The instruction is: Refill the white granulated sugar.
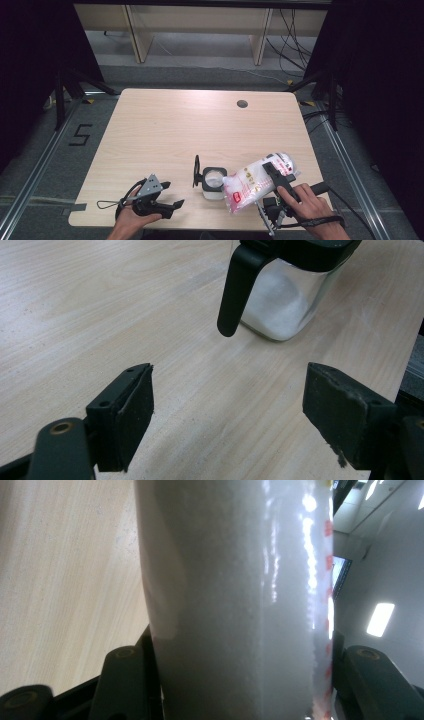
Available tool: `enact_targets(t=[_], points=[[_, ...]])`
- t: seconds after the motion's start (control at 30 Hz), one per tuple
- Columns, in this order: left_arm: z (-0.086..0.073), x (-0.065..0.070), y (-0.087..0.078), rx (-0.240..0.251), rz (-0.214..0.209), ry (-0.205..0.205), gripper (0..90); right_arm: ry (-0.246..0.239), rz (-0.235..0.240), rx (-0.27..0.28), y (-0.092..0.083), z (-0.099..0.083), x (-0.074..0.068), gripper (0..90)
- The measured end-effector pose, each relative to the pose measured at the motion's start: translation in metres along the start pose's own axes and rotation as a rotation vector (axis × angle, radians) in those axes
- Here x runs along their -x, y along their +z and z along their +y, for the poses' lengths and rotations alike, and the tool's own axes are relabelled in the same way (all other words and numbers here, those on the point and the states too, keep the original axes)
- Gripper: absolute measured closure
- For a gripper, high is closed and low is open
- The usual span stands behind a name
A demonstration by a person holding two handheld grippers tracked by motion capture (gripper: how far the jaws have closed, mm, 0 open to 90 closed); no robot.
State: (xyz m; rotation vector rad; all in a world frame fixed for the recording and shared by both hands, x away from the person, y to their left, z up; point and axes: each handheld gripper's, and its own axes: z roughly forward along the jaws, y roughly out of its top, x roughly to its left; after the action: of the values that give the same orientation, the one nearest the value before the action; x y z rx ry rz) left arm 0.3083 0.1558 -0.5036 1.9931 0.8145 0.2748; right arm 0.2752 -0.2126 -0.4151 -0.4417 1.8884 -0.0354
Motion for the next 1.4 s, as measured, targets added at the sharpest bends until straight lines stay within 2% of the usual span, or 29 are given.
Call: enact_targets(t=[0.03, 0.1, 0.13, 0.2, 0.27, 0.3, 0.4, 0.43, 0.47, 0.5, 0.63, 0.67, 0.7, 0.8, 0.83, 0.9, 0.93, 0.97, 1.03, 1.1, 1.13, 1.17, 1.2, 1.23, 1.27, 1.3, 1.33, 1.37, 1.4], points=[[0.0000, 0.0002, 0.0002, 0.000, 0.000, -0.005, 20.1, 0.016, -0.006, 0.001, -0.0003, -0.0010, -0.0007, 45.5], [0.0003, 0.0006, 0.0000, -0.001, 0.002, -0.012, 20.1, -0.021, -0.010, 0.006, 0.0000, -0.0007, 0.0016, 45.5], [-0.0001, 0.0003, -0.0001, 0.000, 0.001, -0.006, 20.1, -0.020, -0.017, 0.007, -0.0003, -0.0006, 0.0016, 45.5], [0.0002, 0.0002, -0.0004, -0.007, 0.004, -0.010, 20.1, 0.000, -0.014, 0.001, -0.0010, -0.0012, 0.0005, 45.5], [0.0003, 0.0005, -0.0004, -0.004, 0.003, -0.013, 20.1, -0.002, -0.013, -0.003, -0.0012, -0.0010, 0.0008, 45.5], [0.0001, -0.0004, -0.0008, -0.007, 0.001, 0.004, 20.1, -0.005, -0.014, -0.003, -0.0013, -0.0011, 0.0009, 45.5], [0.0004, 0.0005, -0.0004, -0.003, 0.004, -0.013, 20.1, 0.020, -0.012, -0.006, -0.0011, -0.0008, -0.0001, 45.6], [0.0006, -0.0002, -0.0008, -0.008, -0.001, -0.005, 20.1, -0.022, -0.004, -0.007, -0.0017, 0.0000, 0.0026, 45.6], [0.0002, -0.0002, -0.0008, -0.007, 0.002, 0.000, 20.1, -0.018, -0.017, 0.009, -0.0009, -0.0001, 0.0018, 45.6], [0.0002, 0.0004, -0.0002, 0.000, 0.002, -0.008, 20.1, -0.010, -0.002, -0.003, -0.0018, 0.0007, 0.0024, 45.6], [0.0003, 0.0003, -0.0005, -0.003, 0.002, -0.009, 20.1, -0.023, -0.013, 0.010, -0.0013, -0.0002, 0.0036, 45.6], [0.0001, 0.0001, -0.0001, 0.002, 0.001, -0.008, 20.1, 0.045, -0.019, 0.012, -0.0003, -0.0015, -0.0017, 45.7], [-0.0001, 0.0003, 0.0002, 0.003, 0.001, -0.016, 20.1, -0.013, -0.025, 0.015, 0.0000, -0.0024, 0.0022, 45.7], [0.0004, 0.0001, -0.0006, -0.004, 0.002, -0.003, 20.1, 0.007, -0.008, -0.007, -0.0011, -0.0034, 0.0008, 45.8], [0.0002, 0.0005, -0.0002, -0.003, 0.003, -0.013, 20.1, 0.012, -0.008, -0.008, -0.0013, -0.0037, 0.0001, 45.8], [-0.0001, 0.0005, 0.0003, 0.004, 0.001, -0.017, 20.1, 0.000, -0.009, -0.004, -0.0010, -0.0028, 0.0011, 45.8], [0.0004, 0.0002, -0.0005, -0.004, 0.002, -0.005, 20.1, -0.045, -0.040, 0.023, 0.0003, -0.0026, 0.0035, 45.8], [0.0004, 0.0000, -0.0005, -0.004, 0.001, -0.002, 20.1, 0.037, -0.019, 0.007, -0.0017, -0.0017, -0.0018, 45.8], [0.0002, 0.0001, -0.0004, -0.001, -0.001, -0.015, 20.1, 0.005, -0.014, 0.023, -0.0016, -0.0006, 0.0021, 45.9], [0.0002, -0.0003, -0.0008, -0.004, -0.003, -0.008, 20.1, 0.038, -0.009, 0.022, -0.0024, -0.0005, 0.0003, 45.9], [0.0002, -0.0003, -0.0007, 0.001, -0.003, -0.005, 20.1, 0.031, -0.029, 0.037, -0.0019, -0.0006, 0.0014, 45.9], [0.0002, 0.0000, -0.0005, 0.000, -0.003, -0.013, 20.1, 0.037, 0.003, 0.014, -0.0038, -0.0007, 0.0024, 46.0], [0.0002, -0.0001, -0.0006, 0.000, -0.003, -0.014, 20.1, 0.047, -0.017, 0.029, -0.0031, -0.0014, 0.0027, 46.0], [0.0002, 0.0000, -0.0006, 0.000, -0.003, -0.014, 20.1, 0.026, -0.032, 0.044, -0.0021, -0.0028, 0.0035, 46.0], [0.0003, -0.0005, -0.0009, -0.002, -0.003, -0.001, 20.1, 0.019, -0.023, 0.038, -0.0025, -0.0030, 0.0042, 46.0], [0.0002, -0.0001, -0.0004, 0.002, 0.000, -0.004, 20.1, 0.078, 0.002, -0.003, -0.0054, -0.0035, 0.0007, 46.0], [0.0000, 0.0003, 0.0000, 0.002, 0.001, -0.015, 20.1, 0.080, -0.004, 0.011, -0.0043, -0.0043, 0.0006, 46.1], [0.0002, 0.0003, -0.0005, 0.000, 0.003, -0.015, 20.1, 0.042, -0.016, 0.027, -0.0033, -0.0050, 0.0040, 46.1], [0.0003, -0.0001, -0.0006, -0.002, -0.004, -0.014, 20.1, 0.043, -0.008, 0.004, -0.0051, -0.0057, 0.0032, 46.1]])
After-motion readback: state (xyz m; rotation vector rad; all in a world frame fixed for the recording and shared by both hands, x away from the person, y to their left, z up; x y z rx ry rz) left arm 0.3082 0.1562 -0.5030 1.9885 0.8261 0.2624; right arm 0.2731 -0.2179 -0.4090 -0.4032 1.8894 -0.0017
